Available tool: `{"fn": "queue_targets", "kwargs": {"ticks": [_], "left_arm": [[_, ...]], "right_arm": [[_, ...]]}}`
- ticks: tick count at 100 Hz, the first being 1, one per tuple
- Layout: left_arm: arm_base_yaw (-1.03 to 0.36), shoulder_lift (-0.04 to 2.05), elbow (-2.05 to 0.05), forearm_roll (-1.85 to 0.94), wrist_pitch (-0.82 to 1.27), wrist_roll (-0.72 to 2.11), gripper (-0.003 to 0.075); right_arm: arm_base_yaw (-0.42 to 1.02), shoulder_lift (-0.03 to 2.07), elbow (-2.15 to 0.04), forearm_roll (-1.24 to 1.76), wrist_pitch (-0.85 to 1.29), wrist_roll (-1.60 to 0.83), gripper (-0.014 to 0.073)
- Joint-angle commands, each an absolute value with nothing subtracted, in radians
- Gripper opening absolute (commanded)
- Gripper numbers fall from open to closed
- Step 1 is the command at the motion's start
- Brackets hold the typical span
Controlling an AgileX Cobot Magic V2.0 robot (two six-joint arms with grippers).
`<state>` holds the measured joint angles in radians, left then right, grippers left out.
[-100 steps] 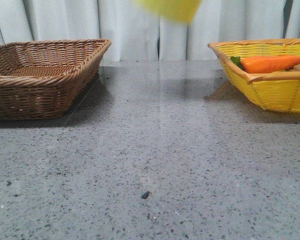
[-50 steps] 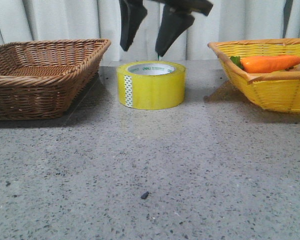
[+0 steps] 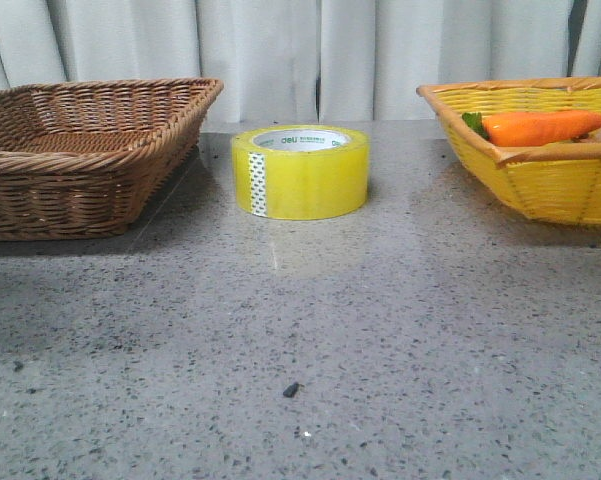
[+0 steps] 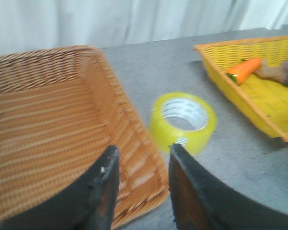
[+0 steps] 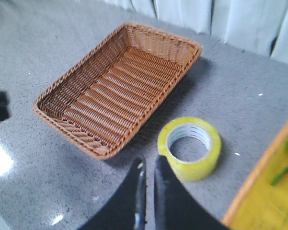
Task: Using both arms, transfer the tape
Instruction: 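Lower the left gripper over the tape roll and grasp its rim, then lift the tape roll with the left gripper and place it in the brown basket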
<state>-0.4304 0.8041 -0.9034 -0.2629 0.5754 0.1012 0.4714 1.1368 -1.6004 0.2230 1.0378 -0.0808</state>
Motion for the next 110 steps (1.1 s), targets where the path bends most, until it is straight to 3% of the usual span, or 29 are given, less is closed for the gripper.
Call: {"fn": "queue_targets", "kwargs": {"ticks": [1,32,47,54,110], "left_arm": [[-0.500,0.912,-1.029,-0.285,0.520,0.107,0.0216],[-0.669,1.353,-1.379,-0.285,0.641,0.107,0.0254],[-0.674,1.546,-1.558,-0.287,0.785,0.109,0.0487],[-0.674,1.619,-1.625,-0.287,0.839,0.109,0.0537],[-0.676,1.869,-1.726,-0.380,0.831,0.113,0.0510]], "right_arm": [[0.469,1.005,-1.521,0.175,0.944,-0.096,-0.0064],[0.469,0.766,-1.284,0.019,0.969,0.073,-0.0064],[0.469,0.754,-1.290,0.019,1.043,0.076,-0.0064],[0.469,0.754,-1.290,0.019,1.056,0.094,-0.0064],[0.469,0.754,-1.290,-0.008,1.061,0.099,-0.0064]]}}
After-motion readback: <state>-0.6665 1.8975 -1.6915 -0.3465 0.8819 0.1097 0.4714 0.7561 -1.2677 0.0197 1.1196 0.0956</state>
